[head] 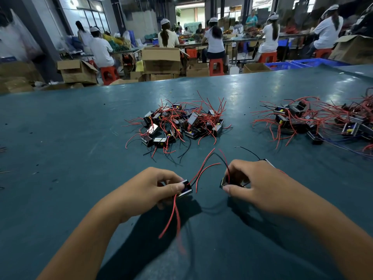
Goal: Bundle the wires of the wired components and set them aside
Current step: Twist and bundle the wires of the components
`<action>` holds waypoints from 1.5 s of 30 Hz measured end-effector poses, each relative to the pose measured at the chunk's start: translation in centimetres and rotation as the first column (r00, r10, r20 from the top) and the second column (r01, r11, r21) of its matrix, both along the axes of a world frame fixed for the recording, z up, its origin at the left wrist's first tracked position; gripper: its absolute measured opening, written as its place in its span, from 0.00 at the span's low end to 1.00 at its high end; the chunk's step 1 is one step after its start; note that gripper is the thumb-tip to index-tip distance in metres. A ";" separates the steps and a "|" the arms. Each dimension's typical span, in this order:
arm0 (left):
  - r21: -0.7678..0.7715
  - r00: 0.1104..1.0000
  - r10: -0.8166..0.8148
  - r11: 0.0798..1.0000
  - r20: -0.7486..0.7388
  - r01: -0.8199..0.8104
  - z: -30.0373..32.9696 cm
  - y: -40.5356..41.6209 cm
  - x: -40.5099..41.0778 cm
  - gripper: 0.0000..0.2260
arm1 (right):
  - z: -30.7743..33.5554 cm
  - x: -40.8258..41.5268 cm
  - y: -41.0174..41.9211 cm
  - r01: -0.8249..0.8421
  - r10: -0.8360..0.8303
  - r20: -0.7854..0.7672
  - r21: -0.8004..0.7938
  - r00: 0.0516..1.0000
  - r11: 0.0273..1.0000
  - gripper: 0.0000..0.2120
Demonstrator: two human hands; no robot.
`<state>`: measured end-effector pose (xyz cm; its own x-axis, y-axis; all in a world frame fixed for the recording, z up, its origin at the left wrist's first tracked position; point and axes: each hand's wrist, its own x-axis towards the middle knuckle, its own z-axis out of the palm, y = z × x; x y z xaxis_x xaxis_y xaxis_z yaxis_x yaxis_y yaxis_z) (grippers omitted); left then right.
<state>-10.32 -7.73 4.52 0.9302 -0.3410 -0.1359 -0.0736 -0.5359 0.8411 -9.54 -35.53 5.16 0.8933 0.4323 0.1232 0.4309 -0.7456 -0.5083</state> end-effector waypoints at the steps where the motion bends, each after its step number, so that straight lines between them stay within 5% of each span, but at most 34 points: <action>1: -0.075 0.999 0.006 0.997 -0.035 -0.009 0.0 -0.3 -0.1 0.09 | 0.0 0.0 0.0 0.000 0.001 -0.014 0.052 1.000 0.999 0.08; 7: -0.484 0.979 0.035 0.865 -0.201 -0.131 -1.0 -3.0 -0.4 0.09 | -0.1 -0.3 1.0 0.045 0.039 -0.188 0.422 0.981 0.906 0.07; 11: -0.584 0.969 0.074 0.786 -0.236 -0.202 -1.6 -4.9 -0.8 0.07 | -0.6 -0.7 2.5 0.159 0.096 -0.343 0.644 0.935 0.748 0.06; 19: -0.605 0.963 0.177 0.751 -0.202 -0.265 -1.6 -5.4 -0.8 0.09 | -1.1 -0.9 3.4 0.235 0.138 -0.410 0.732 0.902 0.640 0.08; 25: -0.790 0.947 0.084 0.532 -0.309 -0.305 -2.0 -6.6 -0.8 0.12 | -1.2 -0.9 3.4 0.253 0.120 -0.392 0.769 0.912 0.587 0.06; 32: -0.705 0.972 0.102 0.673 -0.210 -0.223 -2.8 -6.4 -0.8 0.07 | -1.5 -0.9 3.5 0.226 0.118 -0.359 0.777 0.926 0.588 0.08; 39: -0.638 0.982 0.166 0.747 -0.094 -0.187 -3.3 -6.7 -0.3 0.15 | -1.4 -1.0 3.5 0.224 0.066 -0.327 0.767 0.943 0.602 0.04; 45: -0.259 0.925 0.163 0.963 0.343 -0.074 -3.5 -5.7 -0.3 0.10 | 0.7 0.0 1.6 0.243 -0.086 -0.238 0.773 0.967 0.586 0.02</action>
